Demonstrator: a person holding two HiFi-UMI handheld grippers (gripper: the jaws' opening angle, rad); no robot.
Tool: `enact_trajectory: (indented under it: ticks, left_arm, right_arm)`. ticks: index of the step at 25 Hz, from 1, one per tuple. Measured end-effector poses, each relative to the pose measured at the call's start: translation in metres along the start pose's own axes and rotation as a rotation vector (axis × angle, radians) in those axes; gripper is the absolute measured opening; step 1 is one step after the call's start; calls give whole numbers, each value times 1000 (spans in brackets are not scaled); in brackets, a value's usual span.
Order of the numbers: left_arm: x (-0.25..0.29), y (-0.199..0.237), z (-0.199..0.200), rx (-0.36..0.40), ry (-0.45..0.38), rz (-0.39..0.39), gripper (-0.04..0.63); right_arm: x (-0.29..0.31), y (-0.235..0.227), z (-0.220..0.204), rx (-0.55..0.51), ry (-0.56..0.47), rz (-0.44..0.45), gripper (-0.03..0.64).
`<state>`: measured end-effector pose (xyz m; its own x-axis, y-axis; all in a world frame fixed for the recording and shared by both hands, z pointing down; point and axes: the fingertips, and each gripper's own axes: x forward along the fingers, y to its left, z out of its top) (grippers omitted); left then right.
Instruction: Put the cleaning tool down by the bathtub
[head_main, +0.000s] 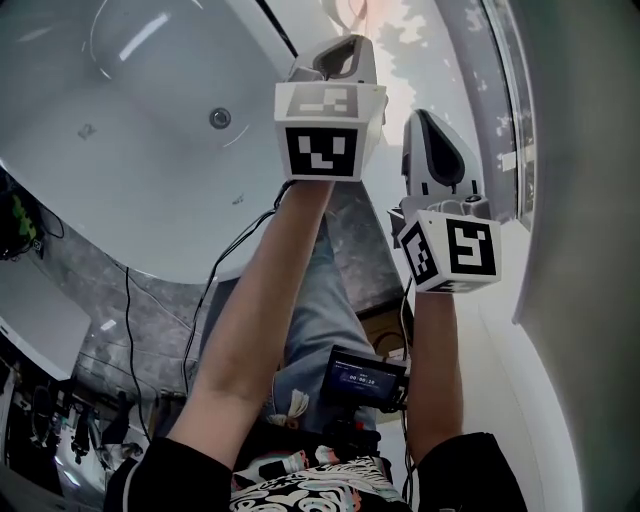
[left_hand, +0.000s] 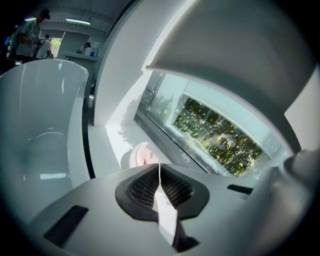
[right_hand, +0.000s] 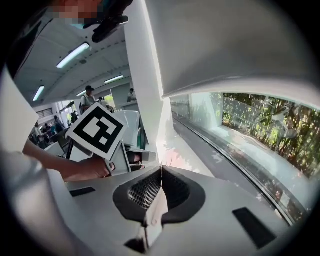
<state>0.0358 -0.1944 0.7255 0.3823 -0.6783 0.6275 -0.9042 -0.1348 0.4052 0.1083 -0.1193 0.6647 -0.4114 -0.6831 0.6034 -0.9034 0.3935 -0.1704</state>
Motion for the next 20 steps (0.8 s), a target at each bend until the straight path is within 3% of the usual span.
enact_trajectory:
  ticks: [7, 13, 17, 20]
  left_arm:
    - [-57, -25, 38, 20, -108, -194, 18]
    - [-125, -28, 62, 262, -163, -175, 18]
    - [-174, -36, 80, 292, -205, -194, 18]
    - [-215, -45, 94, 374, -219, -177, 18]
  right_arm:
    - [-36, 12, 30, -92, -71, -41, 26]
    - [-82, 25, 58, -158, -105, -82, 26]
    - [-116, 32, 85, -190, -175, -117, 26]
    - [-154, 39, 117, -280, -255, -180, 26]
